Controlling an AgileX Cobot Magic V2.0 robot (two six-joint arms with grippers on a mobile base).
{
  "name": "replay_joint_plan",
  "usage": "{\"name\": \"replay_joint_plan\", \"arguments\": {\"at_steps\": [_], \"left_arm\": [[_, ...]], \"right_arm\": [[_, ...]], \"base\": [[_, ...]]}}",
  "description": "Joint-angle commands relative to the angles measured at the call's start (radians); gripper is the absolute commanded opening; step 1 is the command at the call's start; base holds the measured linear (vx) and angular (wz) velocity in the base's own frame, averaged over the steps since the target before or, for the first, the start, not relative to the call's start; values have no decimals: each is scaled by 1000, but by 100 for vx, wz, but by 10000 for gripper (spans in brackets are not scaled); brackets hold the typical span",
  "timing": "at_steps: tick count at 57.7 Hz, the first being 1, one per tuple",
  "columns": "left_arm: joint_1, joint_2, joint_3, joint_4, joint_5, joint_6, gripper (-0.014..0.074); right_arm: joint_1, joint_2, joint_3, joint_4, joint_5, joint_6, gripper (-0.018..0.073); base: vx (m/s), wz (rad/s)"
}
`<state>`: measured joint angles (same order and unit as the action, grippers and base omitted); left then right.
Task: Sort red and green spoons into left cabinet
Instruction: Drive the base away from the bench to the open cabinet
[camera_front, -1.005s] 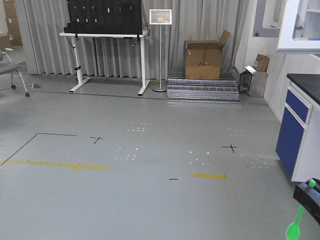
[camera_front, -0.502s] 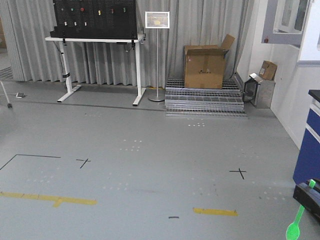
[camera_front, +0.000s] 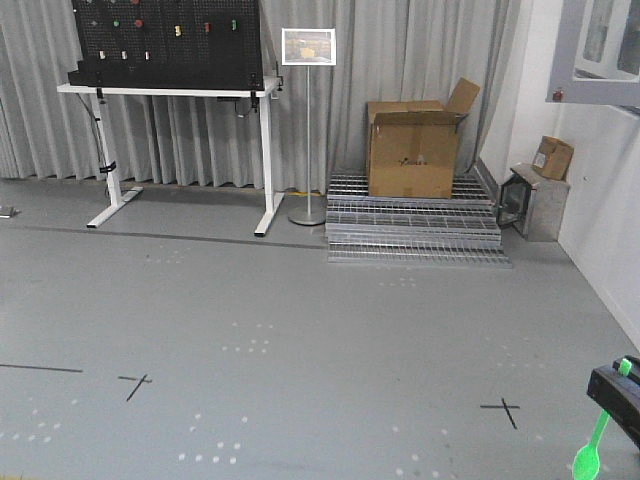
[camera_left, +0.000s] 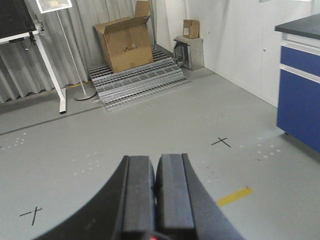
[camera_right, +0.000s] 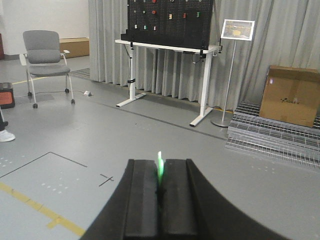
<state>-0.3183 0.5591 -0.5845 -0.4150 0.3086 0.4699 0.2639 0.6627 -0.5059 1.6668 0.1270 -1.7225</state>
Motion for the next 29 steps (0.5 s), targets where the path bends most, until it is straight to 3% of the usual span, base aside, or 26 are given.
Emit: {"name": "replay_joint_plan", "arguments": {"at_steps": [1,29], "left_arm": [[-5,-1,-28,-17,-76,-5,0],[-5,-1,-28,-17,-79,-5,0]], "right_arm": [[2,-3,-29,9,22,1,-3],[2,-3,-29,9,17,1,-3]], "base": [[66,2],[67,2]]}}
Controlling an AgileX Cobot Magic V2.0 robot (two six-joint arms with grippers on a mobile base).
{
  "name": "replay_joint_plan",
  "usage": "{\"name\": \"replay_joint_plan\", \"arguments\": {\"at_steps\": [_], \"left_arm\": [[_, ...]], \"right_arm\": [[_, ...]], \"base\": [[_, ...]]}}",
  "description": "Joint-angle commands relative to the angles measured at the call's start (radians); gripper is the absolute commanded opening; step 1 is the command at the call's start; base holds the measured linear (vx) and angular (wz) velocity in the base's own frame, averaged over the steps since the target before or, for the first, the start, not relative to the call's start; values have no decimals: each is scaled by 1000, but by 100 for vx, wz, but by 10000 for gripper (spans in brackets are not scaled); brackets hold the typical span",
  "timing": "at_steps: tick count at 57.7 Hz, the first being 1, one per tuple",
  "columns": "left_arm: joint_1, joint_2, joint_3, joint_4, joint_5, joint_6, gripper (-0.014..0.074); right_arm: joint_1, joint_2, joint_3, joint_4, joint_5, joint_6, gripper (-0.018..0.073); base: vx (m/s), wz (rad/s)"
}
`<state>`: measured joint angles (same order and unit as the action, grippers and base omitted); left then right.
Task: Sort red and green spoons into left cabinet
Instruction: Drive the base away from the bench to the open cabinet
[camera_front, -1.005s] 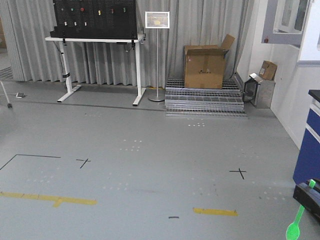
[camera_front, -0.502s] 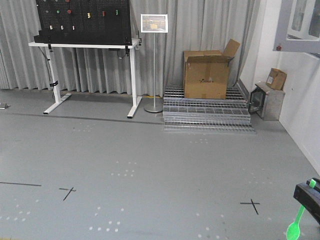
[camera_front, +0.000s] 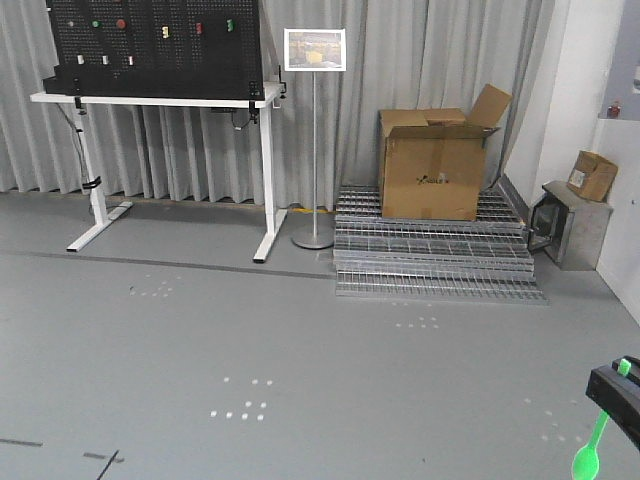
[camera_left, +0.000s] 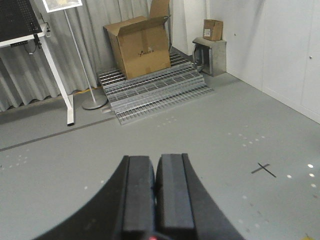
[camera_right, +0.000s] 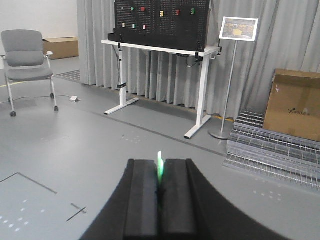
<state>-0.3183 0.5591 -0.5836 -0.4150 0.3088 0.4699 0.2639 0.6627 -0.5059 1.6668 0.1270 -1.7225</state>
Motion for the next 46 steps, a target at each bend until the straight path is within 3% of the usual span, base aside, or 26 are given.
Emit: {"name": "replay_joint_plan", "arguments": {"at_steps": [1,46], "left_arm": [[-5,-1,-29,-17,-79,-5,0],[-5,-1,-29,-17,-79,-5,0]], "right_arm": [[2,-3,-29,9,17,1,-3],[2,-3,-29,9,17,1,-3]], "base": [[68,-4],[66,-2]]}}
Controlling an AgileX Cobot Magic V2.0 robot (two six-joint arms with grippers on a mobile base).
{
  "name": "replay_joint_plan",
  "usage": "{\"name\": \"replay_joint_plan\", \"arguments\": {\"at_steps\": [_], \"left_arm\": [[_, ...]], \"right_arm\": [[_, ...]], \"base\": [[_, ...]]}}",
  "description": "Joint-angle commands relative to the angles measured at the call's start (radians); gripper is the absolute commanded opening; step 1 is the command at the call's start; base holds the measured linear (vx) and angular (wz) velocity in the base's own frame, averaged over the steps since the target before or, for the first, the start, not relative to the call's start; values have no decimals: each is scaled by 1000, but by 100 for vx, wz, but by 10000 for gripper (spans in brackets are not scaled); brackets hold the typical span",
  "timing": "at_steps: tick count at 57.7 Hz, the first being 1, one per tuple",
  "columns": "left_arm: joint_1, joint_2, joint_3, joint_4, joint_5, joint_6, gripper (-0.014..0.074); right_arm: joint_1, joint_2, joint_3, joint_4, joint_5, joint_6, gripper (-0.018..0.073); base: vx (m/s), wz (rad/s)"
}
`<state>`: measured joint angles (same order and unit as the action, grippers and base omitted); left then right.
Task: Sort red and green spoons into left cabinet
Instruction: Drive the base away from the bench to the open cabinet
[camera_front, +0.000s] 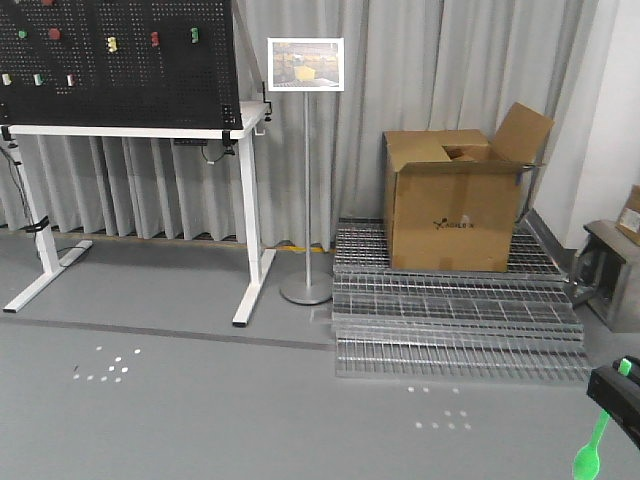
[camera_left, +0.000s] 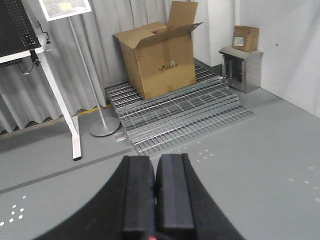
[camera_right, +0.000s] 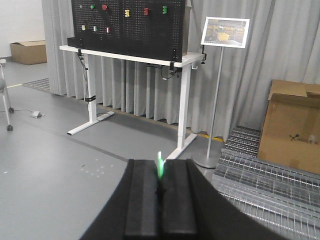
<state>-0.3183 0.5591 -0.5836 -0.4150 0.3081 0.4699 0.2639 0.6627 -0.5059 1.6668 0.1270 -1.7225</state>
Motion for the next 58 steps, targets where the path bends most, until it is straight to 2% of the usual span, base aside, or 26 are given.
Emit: {"name": "replay_joint_plan", "arguments": {"at_steps": [1,32,58], "left_arm": [[-5,-1,-29,-17,-79,-5,0],[-5,-1,-29,-17,-78,-4,0],[-5,-1,-29,-17,-82,-4,0]], "right_arm": [[2,-3,-29,9,17,1,-3],[2,-3,-29,9,17,1,-3],[2,-3,-29,9,18,1,-3]], "base": [[65,5],[63,-4],[56,-37]]}}
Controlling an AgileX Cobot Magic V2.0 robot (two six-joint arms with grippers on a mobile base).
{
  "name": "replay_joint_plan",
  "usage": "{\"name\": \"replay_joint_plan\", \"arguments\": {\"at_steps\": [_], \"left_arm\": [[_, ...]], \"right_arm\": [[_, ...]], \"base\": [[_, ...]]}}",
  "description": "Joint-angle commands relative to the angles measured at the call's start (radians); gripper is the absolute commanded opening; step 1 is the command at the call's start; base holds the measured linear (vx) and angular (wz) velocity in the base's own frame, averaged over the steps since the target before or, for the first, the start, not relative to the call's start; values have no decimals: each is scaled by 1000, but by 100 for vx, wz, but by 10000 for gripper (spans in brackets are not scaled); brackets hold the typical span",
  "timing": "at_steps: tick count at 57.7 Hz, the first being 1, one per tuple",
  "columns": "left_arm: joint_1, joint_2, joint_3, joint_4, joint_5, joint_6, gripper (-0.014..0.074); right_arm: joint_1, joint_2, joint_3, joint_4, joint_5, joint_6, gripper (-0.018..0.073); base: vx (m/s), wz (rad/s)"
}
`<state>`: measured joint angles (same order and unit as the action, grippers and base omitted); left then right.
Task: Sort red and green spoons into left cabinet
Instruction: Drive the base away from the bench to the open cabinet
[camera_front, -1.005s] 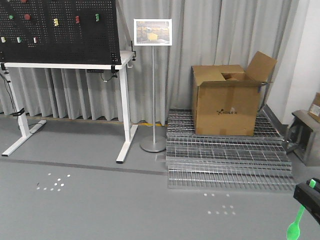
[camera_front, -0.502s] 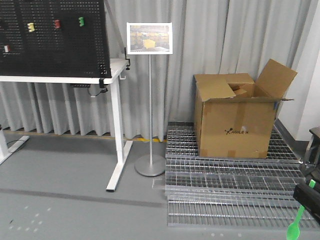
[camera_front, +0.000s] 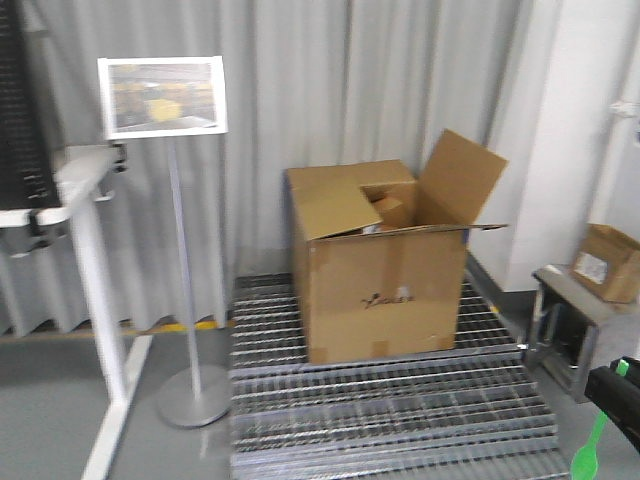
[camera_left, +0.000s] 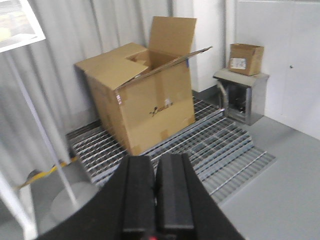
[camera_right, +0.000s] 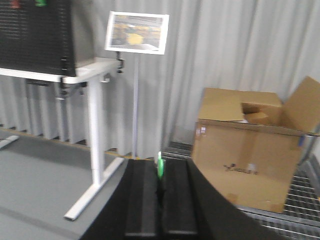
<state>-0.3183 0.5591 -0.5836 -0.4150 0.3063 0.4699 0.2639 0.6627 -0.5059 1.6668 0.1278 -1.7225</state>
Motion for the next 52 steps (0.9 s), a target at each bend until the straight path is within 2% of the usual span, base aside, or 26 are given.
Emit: {"name": "replay_joint_plan", "arguments": {"at_steps": [1,30,52], "left_arm": [[-5,-1,-29,-17,-82,-4,0],[-5,-1,-29,-16,-77,-4,0],[-5,-1,-29,-16,-78,-4,0]], "right_arm": [[2,-3,-29,9,16,1,-3],[2,-3,-29,9,14,1,-3],[2,-3,-29,9,14,1,-3]], "base": [[50,-50],[45,-59],[35,-85]]}}
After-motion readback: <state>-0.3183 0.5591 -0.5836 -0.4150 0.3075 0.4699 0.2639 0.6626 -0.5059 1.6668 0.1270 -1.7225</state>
